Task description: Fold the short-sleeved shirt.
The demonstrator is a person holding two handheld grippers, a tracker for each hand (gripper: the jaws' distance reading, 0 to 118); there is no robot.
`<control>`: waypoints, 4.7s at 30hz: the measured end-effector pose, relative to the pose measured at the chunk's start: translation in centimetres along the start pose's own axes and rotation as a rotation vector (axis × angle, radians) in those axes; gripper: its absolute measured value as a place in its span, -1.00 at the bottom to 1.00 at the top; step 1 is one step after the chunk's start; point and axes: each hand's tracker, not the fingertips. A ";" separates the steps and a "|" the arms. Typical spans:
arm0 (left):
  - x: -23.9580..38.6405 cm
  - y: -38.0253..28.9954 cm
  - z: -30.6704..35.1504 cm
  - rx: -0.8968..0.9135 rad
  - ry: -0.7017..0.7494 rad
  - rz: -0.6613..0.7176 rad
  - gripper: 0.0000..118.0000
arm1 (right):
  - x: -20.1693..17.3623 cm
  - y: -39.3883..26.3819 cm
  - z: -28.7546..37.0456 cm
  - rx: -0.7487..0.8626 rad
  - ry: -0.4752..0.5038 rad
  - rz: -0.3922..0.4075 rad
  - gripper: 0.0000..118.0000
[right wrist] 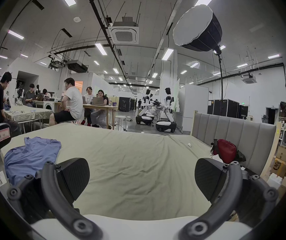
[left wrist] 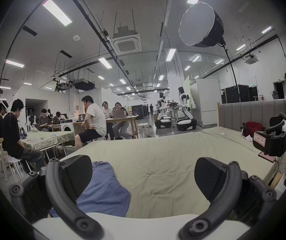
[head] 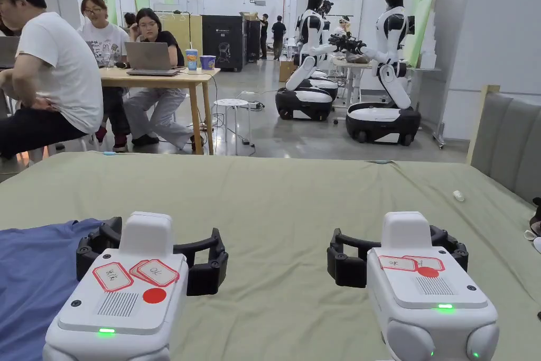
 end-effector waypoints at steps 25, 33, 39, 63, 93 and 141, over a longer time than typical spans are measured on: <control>-0.1 -0.4 0.1 -0.017 -0.003 0.003 1.00 | -0.2 0.0 0.9 -0.004 0.002 -0.003 1.00; 0.1 -0.5 0.0 -0.017 0.005 -0.006 1.00 | 0.1 -0.4 0.3 -0.010 -0.007 -0.009 1.00; 0.2 -0.6 -0.1 -0.023 -0.008 -0.003 1.00 | 0.2 -0.8 0.0 -0.021 -0.001 -0.015 1.00; -7.8 0.8 2.5 -0.043 0.131 0.011 -1.00 | -7.6 0.8 -1.1 -0.002 0.161 -0.003 -0.99; -24.6 -9.3 -18.5 -0.695 0.070 0.163 -1.00 | -27.6 1.1 -10.1 -0.124 0.501 0.091 -0.99; -0.9 -1.9 -37.8 -0.632 -0.383 0.206 -1.00 | -4.1 0.9 -14.8 -0.187 0.116 0.012 -0.99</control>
